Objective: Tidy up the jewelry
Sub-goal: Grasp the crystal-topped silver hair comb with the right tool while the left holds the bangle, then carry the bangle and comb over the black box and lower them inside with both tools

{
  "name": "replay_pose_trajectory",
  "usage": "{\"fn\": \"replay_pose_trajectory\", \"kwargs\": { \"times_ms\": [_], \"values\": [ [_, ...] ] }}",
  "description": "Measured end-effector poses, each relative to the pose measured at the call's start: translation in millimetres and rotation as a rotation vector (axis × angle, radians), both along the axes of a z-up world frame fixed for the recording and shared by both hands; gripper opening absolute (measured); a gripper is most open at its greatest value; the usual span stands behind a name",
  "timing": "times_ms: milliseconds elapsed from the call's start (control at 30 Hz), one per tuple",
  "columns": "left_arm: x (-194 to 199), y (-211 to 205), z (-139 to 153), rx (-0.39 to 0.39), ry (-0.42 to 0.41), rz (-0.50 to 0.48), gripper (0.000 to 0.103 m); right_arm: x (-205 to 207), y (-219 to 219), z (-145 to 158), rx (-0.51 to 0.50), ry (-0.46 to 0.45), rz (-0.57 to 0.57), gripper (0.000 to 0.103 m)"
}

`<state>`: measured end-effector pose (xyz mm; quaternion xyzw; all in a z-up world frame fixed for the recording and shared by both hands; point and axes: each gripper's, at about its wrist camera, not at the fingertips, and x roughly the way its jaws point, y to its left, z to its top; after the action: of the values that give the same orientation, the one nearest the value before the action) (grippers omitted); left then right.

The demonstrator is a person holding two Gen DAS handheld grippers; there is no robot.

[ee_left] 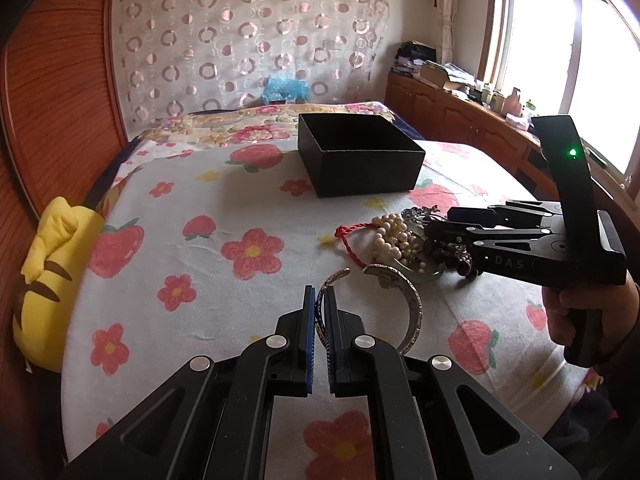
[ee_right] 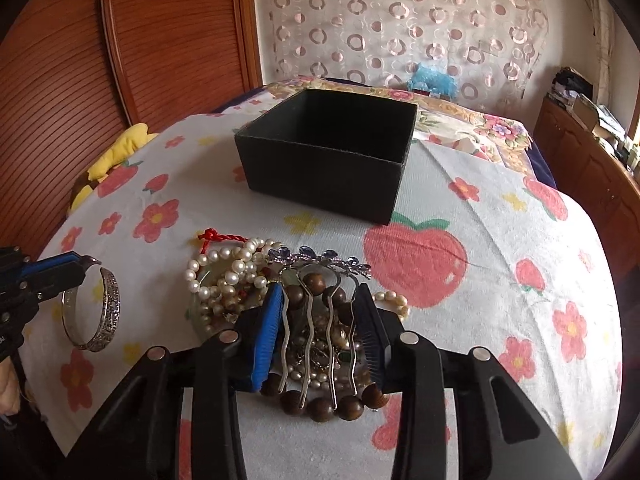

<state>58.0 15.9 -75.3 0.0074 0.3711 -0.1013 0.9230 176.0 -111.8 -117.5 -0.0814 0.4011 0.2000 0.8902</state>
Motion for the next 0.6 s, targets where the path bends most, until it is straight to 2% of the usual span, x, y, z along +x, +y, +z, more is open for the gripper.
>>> {"fn": "replay_pose_trajectory", "kwargs": {
  "times_ms": [167, 267, 333, 433, 600],
  "values": [
    [-0.6, -2.2, 0.0, 0.003, 0.0, -0.004, 0.004, 5.3, -1.4, 1.7, 0.004, -0.004, -0.004, 0.043],
    [-0.6, -3.2, -0.2, 0.002, 0.001, -0.006, 0.004, 12.4, 1.5, 0.7, -0.012, -0.005, -0.007, 0.053],
    [-0.4, -4.2, -1.4, 0.004, 0.003, -0.008, 0.004, 18.6, 1.9, -1.6, -0.028, 0.003, -0.016, 0.066],
    [0.4, -6.2, -1.8, 0.004, 0.003, -0.015, 0.004, 29.7, 2.6, -7.2, -0.02, 0.036, -0.011, 0.069],
    [0.8, -6.5, -3.0, 0.004, 0.003, -0.017, 0.004, 42.1, -0.2, -9.1, 0.054, 0.107, -0.006, 0.069]
  ]
}}
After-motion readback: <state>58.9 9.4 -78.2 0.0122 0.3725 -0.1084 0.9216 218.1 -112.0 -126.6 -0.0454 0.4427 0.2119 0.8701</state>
